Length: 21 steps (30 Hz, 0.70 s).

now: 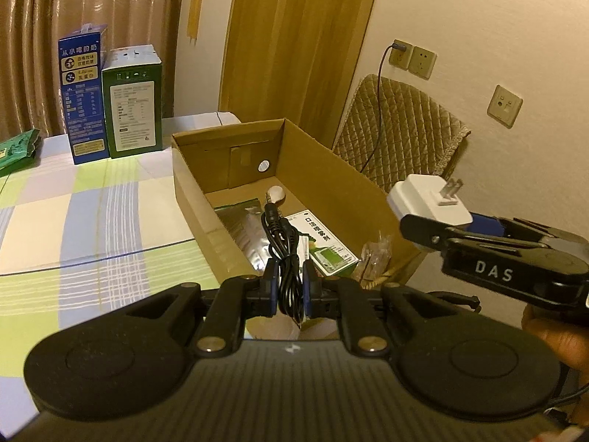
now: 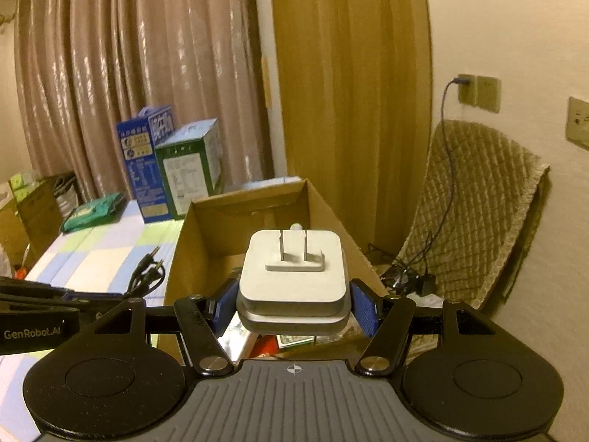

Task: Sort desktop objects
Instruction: 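Lower the cable and plug adapter into the cardboard box with both tools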

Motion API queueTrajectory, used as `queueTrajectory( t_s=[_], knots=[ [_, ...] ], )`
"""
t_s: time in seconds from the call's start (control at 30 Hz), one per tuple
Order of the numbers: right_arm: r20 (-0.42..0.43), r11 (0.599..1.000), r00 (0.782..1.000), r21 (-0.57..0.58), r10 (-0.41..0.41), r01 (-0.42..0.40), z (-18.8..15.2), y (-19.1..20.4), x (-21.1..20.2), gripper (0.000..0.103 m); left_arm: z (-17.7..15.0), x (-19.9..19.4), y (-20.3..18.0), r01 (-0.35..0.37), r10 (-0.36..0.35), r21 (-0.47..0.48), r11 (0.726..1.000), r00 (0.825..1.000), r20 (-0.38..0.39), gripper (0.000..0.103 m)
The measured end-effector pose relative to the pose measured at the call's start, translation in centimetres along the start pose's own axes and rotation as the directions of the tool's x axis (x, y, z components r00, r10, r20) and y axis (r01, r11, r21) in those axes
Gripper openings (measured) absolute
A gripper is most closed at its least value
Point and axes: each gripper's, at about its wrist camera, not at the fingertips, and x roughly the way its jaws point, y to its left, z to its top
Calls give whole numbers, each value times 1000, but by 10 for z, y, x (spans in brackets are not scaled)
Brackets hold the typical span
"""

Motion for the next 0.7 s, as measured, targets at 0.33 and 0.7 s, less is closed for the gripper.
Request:
queueTrajectory(
  t_s=[0.33,0.7],
  knots=[
    [-54,999,998,-46,23,-25,8,-7,31,62,15,24,0,12,-12,-5,1000,1000,-8,9],
    [-75,997,997,-78,24,-30,17,-16,59,62,24,49,2,8,-8,-4,1000,1000,-20,9]
  ],
)
